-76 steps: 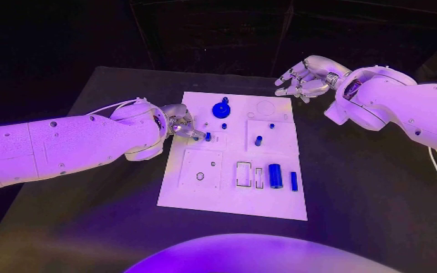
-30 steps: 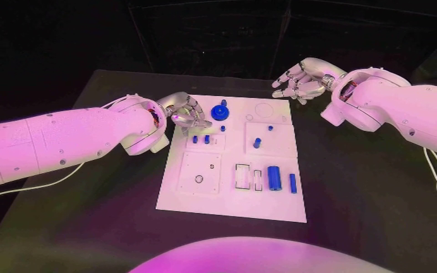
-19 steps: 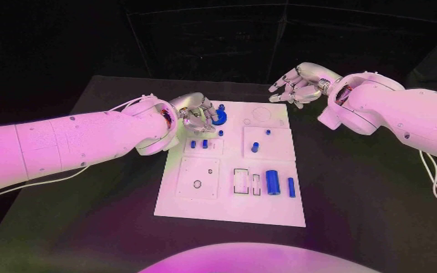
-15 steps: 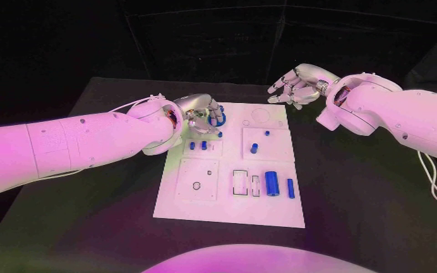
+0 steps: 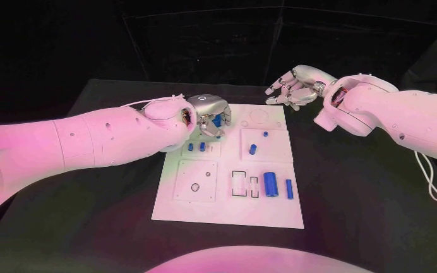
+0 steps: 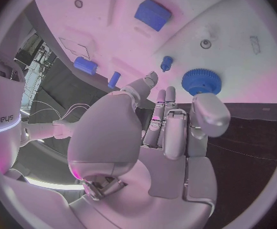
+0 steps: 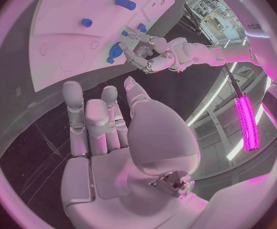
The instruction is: Assemble the parts on the task board
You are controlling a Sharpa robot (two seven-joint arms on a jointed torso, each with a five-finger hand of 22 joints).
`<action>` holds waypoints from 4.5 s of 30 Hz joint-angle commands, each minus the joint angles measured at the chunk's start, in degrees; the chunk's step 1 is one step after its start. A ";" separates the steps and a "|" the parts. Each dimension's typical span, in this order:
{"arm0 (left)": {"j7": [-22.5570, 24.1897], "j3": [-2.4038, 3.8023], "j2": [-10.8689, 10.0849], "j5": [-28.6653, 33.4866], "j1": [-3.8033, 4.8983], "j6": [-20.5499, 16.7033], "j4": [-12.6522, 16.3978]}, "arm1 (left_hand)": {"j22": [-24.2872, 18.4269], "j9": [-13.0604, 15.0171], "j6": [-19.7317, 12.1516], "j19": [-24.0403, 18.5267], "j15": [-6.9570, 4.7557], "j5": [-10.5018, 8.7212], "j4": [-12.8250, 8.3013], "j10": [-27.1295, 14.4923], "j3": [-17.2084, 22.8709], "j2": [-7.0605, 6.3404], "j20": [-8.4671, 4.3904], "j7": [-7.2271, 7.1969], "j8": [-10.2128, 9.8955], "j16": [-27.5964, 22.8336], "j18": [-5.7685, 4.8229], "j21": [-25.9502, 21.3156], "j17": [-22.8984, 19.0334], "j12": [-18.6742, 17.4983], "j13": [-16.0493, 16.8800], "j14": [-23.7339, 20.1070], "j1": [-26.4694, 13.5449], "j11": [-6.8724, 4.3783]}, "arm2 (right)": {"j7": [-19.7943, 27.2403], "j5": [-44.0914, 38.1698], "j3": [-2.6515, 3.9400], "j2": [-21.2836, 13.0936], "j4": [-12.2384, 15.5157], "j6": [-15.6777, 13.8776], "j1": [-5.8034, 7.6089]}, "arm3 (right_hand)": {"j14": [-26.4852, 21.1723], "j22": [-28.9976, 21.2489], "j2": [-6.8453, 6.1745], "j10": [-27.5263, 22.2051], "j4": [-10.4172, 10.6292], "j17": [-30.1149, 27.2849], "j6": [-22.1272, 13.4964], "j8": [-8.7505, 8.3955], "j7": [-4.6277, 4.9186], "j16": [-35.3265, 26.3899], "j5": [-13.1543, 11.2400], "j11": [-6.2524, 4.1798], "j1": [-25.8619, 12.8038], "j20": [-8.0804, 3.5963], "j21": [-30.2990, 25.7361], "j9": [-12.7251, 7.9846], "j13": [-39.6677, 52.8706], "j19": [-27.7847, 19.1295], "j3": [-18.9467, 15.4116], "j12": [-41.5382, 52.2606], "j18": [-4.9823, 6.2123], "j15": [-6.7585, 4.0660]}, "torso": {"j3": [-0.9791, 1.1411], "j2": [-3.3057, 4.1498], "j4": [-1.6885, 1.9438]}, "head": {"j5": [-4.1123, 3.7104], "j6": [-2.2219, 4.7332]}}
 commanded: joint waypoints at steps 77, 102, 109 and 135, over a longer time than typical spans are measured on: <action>-1.84 2.58 -4.86 -2.21 -0.32 2.05 4.32 | 8.05 -1.97 7.50 0.70 0.22 -0.01 -1.86 10.63 4.02 4.26 0.20 0.44 -4.59 1.20 -1.56 6.36 2.34 -8.10 -6.77 3.47 2.36 -0.27 | 0.58 -0.06 0.03 0.66 -0.45 0.10 0.09 | -0.15 -0.10 0.55 -0.32 0.14 -0.02 -0.07 0.34 0.00 -0.17 0.47 -0.10 0.13 0.04 -0.27 -0.01 0.09 -0.42 -0.41 -0.14 1.05 0.06 | 0.07 -0.15 0.22 | -0.11 -0.05; -2.43 3.00 -10.19 0.56 -0.16 5.82 5.45 | 8.59 -2.10 7.67 0.70 0.32 -0.10 -1.63 11.05 3.54 3.51 0.32 0.41 -5.32 1.03 -1.64 6.71 1.94 -9.31 -7.19 3.36 1.37 -0.19 | 0.53 -0.08 0.03 0.52 -0.53 0.12 0.08 | -0.15 -0.10 0.55 -0.32 0.14 -0.02 -0.07 0.34 0.00 -0.17 0.47 -0.10 0.13 0.04 -0.27 -0.01 0.09 -0.42 -0.41 -0.14 1.05 0.06 | 0.07 -0.12 0.14 | 0.23 -0.16; -2.39 2.91 -9.65 0.58 -0.30 6.33 4.51 | 8.62 -2.11 7.68 0.69 0.32 -0.10 -1.63 11.09 3.49 3.44 0.33 0.40 -5.37 1.03 -1.64 6.73 1.92 -9.39 -7.22 3.35 1.32 -0.19 | 0.55 -0.52 0.03 0.62 -0.56 0.13 0.08 | -0.15 -0.17 0.56 -0.36 0.13 -0.08 -0.07 0.36 -0.01 -0.25 0.48 -0.10 0.19 0.04 -0.32 -0.01 0.02 -0.43 -0.46 -0.21 1.06 0.06 | 0.03 -0.11 0.13 | 0.38 -0.03; -2.32 2.82 -9.21 0.59 -0.60 8.97 4.47 | 8.68 -2.12 7.76 0.67 0.32 -0.11 -1.62 11.23 3.41 3.36 0.33 0.39 -5.44 1.04 -1.65 6.76 1.91 -9.53 -7.27 3.35 1.25 -0.21 | 0.55 -0.71 0.03 0.74 -0.65 0.19 0.08 | -0.15 -0.17 0.56 -0.36 0.13 -0.08 -0.07 0.36 -0.01 -0.25 0.48 -0.10 0.19 0.04 -0.32 -0.01 0.02 -0.43 -0.46 -0.21 1.06 0.06 | 0.03 -0.05 0.12 | 0.45 -0.28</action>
